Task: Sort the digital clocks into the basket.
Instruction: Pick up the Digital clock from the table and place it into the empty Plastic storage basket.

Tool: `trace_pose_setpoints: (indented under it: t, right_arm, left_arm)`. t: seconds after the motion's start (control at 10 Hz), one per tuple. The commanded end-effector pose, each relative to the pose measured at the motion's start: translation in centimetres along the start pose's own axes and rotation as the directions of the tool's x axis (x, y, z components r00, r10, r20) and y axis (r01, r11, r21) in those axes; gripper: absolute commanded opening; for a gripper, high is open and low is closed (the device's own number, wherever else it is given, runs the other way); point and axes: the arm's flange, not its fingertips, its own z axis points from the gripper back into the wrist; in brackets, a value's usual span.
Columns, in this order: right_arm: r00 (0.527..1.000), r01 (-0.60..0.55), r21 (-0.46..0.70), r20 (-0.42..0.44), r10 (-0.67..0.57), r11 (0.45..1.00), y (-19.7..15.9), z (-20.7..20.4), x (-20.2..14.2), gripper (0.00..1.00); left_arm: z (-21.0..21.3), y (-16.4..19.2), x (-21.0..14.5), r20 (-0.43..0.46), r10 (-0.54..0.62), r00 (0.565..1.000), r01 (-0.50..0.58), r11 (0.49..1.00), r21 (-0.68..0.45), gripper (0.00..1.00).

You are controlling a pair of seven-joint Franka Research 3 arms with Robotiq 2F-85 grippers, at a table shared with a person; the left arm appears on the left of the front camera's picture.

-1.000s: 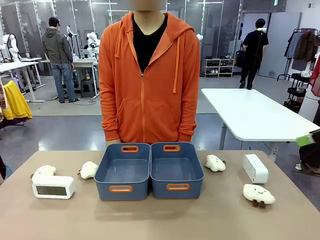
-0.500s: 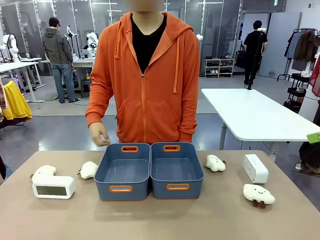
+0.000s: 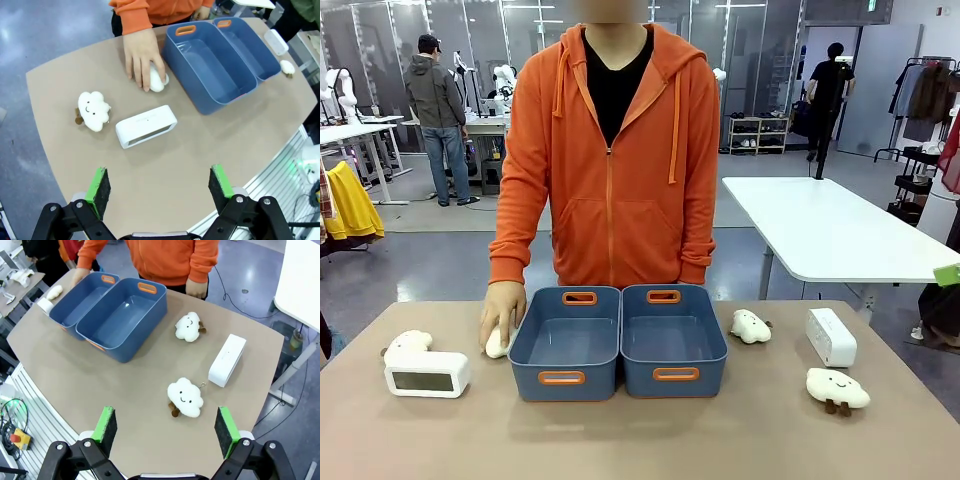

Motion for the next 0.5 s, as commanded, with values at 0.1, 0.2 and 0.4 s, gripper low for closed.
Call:
trace_pose_setpoints:
  t: [0.1, 0.2, 0.4]
  right_arm:
    - [1.0, -0.016, -0.001, -0.002, 0.016, 1.0, -0.01, 0.12, -0.04, 1.0]
    - [1.0, -0.016, -0.001, -0.002, 0.016, 1.0, -0.01, 0.12, -0.04, 1.0]
    - [1.0, -0.016, -0.001, -0.002, 0.016, 1.0, -0.01, 0.12, -0.04, 1.0]
  left_arm:
    - [0.34, 0.16, 0.22, -0.018, -0.012, 1.0, 0.012, 1.0, -0.004, 1.0]
    - [0.34, 0.16, 0.22, -0.018, -0.012, 1.0, 0.012, 1.0, -0.004, 1.0]
    - [0.34, 0.16, 0.22, -0.018, -0.012, 1.0, 0.012, 1.0, -0.004, 1.0]
